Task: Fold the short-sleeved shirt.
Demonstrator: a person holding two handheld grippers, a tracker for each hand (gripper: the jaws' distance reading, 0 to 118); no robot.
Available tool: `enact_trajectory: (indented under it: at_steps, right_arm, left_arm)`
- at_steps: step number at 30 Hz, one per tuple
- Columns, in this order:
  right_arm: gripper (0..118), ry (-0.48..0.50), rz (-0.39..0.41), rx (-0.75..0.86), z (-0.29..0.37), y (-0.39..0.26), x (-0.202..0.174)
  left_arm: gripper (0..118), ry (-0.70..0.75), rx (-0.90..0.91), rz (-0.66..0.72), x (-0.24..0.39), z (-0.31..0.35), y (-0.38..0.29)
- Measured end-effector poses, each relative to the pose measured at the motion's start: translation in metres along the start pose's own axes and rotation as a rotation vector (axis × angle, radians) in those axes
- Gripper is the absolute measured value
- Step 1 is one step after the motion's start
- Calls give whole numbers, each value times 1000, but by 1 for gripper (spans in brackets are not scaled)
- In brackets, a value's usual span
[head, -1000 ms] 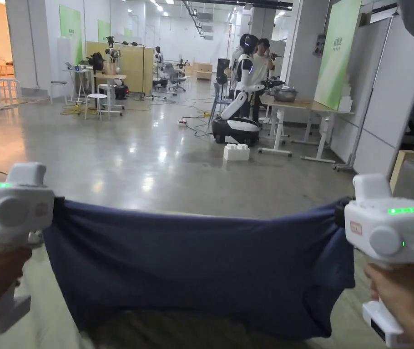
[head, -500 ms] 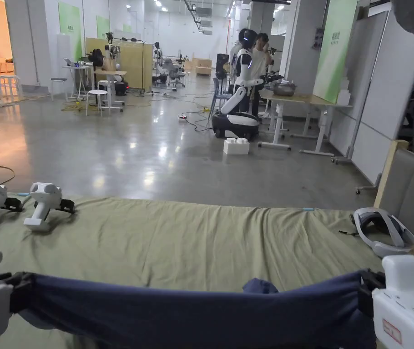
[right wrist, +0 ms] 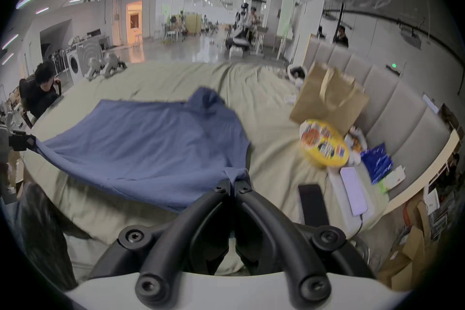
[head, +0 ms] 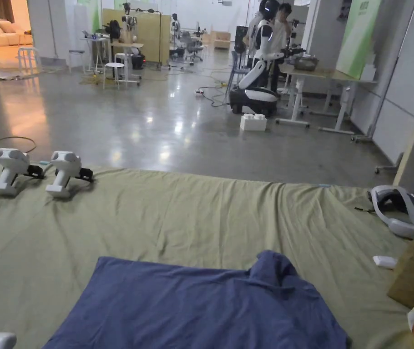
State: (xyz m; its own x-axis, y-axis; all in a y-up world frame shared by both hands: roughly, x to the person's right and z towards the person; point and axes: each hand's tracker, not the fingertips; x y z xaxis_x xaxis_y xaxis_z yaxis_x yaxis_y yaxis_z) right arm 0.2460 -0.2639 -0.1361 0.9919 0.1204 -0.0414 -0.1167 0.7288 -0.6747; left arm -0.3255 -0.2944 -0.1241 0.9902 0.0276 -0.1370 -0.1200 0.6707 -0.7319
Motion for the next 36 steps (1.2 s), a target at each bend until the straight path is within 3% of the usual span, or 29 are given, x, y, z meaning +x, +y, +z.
enact_trajectory:
  at_steps: [12,16,17,18,19,22,25,32,36]
  right_arm:
    - [5,1,31,-218,-49,-54,-4]
    - [12,-11,47,-248,-57,-57,-8]
    - [21,-12,49,-250,-57,-56,-8]
    - [32,-15,51,-250,-55,-54,-9]
    - [37,-14,51,-246,-53,-51,-8]
    - [64,-12,29,-167,-41,-35,-9]
    - [69,-3,20,-37,-31,-12,-13]
    - [69,75,-50,288,-10,36,-39]
    - [67,43,-75,427,0,52,-60]
  left_arm:
    - [7,16,-213,-62,1,-45,-41]
    - [15,35,-246,-48,2,-49,-45]
    - [26,48,-257,-56,4,-46,-45]
    - [44,50,-255,-55,3,-44,-44]
    - [58,45,-249,-51,3,-42,-43]
    - [66,13,-164,-9,3,-23,-31]
    - [66,-16,-20,-5,11,-7,-13]
    - [66,-30,256,43,44,18,36]
    - [66,-73,384,25,68,31,55]
